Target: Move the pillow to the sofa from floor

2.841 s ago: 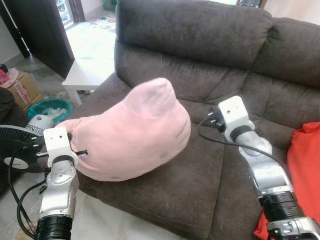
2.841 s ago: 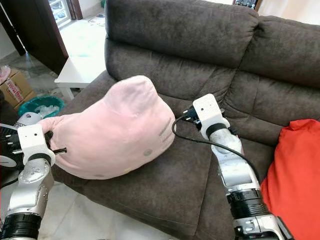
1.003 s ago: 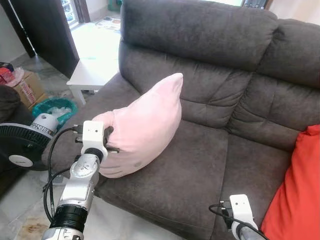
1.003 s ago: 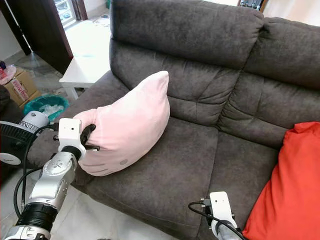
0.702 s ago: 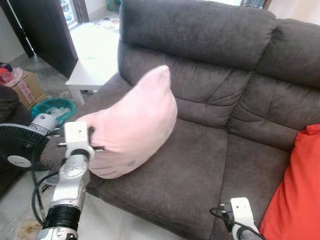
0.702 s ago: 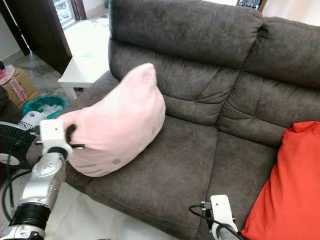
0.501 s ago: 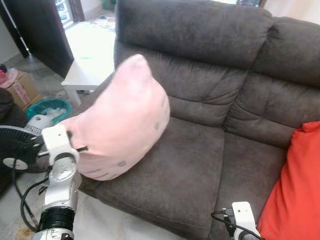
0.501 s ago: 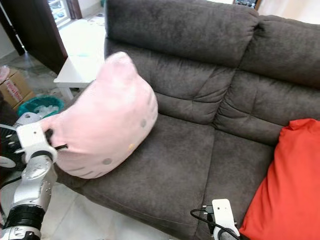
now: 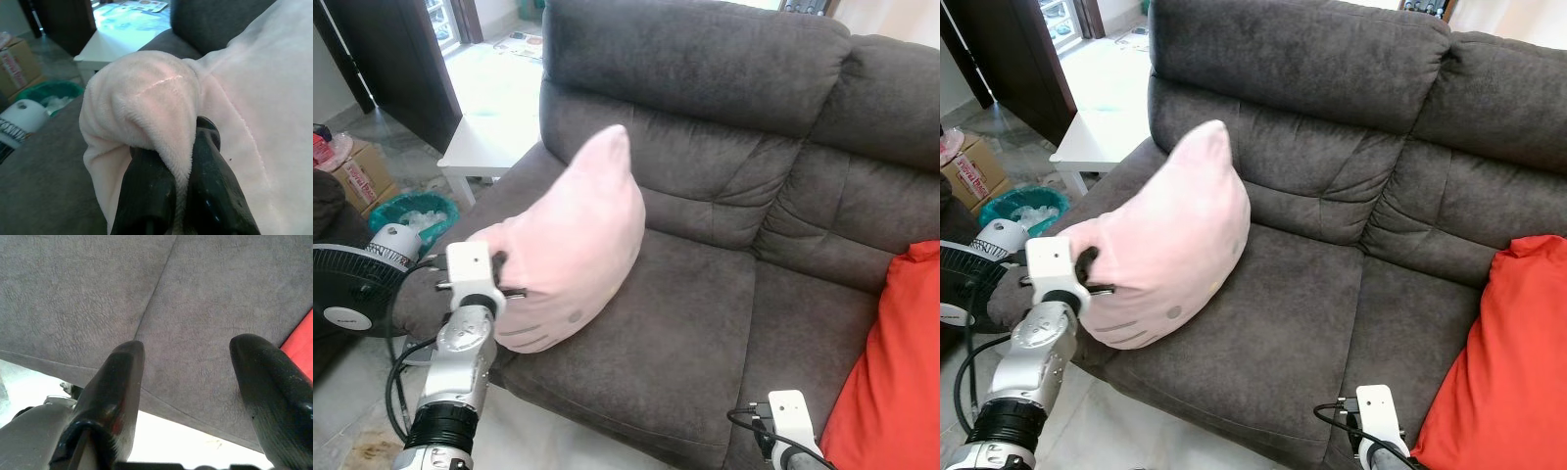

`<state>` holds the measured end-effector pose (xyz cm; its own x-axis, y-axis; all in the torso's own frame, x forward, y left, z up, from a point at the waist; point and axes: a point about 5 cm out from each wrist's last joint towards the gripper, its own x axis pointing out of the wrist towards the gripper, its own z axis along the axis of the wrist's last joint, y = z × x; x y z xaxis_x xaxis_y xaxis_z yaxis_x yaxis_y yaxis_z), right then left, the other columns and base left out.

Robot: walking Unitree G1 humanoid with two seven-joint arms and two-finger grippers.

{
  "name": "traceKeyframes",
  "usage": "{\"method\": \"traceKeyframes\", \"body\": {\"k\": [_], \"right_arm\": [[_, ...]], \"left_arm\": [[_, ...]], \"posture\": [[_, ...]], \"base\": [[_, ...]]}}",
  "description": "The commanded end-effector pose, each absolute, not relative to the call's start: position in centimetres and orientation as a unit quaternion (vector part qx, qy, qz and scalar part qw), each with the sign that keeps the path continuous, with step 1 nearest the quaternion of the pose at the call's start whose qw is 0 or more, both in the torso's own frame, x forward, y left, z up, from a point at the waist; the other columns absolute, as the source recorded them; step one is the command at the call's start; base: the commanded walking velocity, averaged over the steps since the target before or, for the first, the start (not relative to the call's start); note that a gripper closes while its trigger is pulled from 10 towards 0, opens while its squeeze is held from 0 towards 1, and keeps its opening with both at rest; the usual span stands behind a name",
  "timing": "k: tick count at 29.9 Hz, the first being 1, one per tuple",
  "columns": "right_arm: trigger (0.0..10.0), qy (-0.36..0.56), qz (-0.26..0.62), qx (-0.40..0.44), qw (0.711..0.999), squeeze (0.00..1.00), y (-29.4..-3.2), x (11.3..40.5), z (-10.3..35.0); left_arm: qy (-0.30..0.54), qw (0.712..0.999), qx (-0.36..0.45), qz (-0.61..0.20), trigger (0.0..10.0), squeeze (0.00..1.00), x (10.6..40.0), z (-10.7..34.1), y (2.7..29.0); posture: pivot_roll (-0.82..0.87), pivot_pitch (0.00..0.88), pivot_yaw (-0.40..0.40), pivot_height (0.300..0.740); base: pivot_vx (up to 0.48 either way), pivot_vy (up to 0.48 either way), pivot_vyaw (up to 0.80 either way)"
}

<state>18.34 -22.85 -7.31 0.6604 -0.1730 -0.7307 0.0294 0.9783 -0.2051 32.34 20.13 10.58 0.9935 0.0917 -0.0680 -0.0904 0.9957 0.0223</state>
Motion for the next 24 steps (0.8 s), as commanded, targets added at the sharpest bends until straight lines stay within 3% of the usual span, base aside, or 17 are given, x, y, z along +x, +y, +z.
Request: {"method": "traceKeyframes", "body": {"k": [1, 14, 22, 24], "right_arm": [[10.0, 0.414, -0.064, -0.08, 0.905, 0.0, -23.2, 17.9, -7.5], [10.0, 0.482, -0.066, -0.08, 0.87, 0.0, -23.6, 14.5, -9.0], [10.0, 0.51, -0.058, -0.1, 0.852, 0.0, -23.0, 13.1, -9.7], [10.0, 0.527, -0.044, -0.115, 0.841, 0.0, -22.1, 12.2, -10.2]], "left_arm": [[0.011, 1.0, 0.001, 0.026, 10.0, 0.0, 32.1, 11.0, 19.8], [-0.059, 0.994, 0.087, -0.03, 10.0, 0.0, 31.0, 12.4, 18.8], [-0.074, 0.993, 0.086, 0.012, 10.0, 0.0, 30.8, 12.9, 20.1], [-0.075, 0.994, 0.056, 0.056, 10.0, 0.0, 30.7, 12.9, 21.2]], "posture": [[0.11, 0.09, -0.07, 0.74], [0.11, 0.096, -0.069, 0.74], [0.12, 0.094, -0.073, 0.74], [0.12, 0.093, -0.075, 0.74]], "base": [[0.0, 0.0, 0.0], [0.0, 0.0, 0.0], [0.0, 0.0, 0.0], [0.0, 0.0, 0.0]]}}
